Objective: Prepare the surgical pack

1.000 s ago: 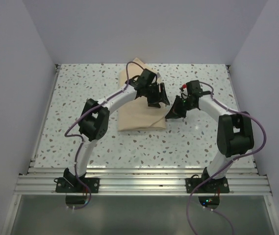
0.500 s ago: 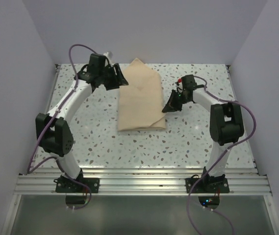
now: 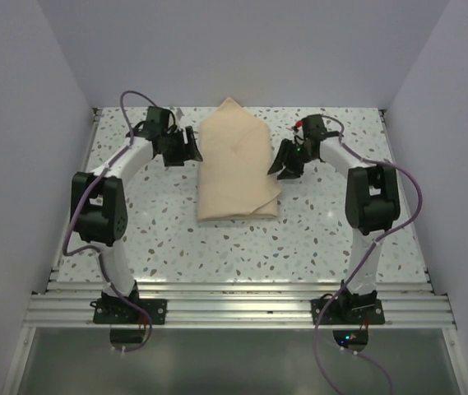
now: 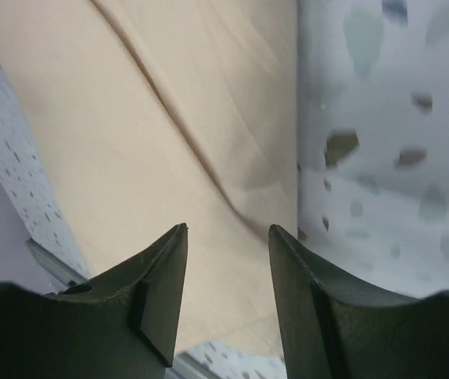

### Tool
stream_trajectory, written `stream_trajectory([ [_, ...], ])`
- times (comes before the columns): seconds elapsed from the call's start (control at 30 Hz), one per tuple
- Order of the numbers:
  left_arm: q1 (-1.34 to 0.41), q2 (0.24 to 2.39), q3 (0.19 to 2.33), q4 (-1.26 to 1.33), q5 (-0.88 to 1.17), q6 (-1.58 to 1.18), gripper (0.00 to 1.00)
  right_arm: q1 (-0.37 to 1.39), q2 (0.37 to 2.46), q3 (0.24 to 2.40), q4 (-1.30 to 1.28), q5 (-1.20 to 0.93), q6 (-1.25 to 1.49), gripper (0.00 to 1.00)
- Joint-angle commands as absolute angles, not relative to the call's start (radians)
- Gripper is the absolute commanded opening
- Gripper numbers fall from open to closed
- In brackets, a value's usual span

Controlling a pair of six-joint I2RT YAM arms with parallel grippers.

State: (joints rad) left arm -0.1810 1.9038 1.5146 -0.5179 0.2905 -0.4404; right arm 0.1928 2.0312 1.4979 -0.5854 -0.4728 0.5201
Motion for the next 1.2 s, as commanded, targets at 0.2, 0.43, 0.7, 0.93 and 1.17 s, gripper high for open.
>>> stream_trajectory([
  [0.2,-0.164,2.066,1.623,-0.426,0.411,-0.337,0.51,0.173,2.266,1.921,-0.647,-0.509,0.428,0.4],
  [0.43,-0.164,2.079,1.546,-0.307,0.509,-0.408,0.0,0.175,2.303,1.885,-0.569,-0.635,0.426,0.0],
  [0.7,-0.167,2.017,1.45,-0.233,0.48,-0.439,0.0,0.179,2.256,1.761,-0.537,-0.63,0.416,0.0],
  [0.93,-0.17,2.126,1.476,-0.259,0.494,-0.439,0.0,0.176,2.307,1.764,-0.557,-0.58,0.414,0.0],
  [1.17,-0.167,2.204,1.49,-0.394,0.368,-0.423,0.0,0.176,2.313,1.753,-0.609,-0.514,0.403,0.0],
])
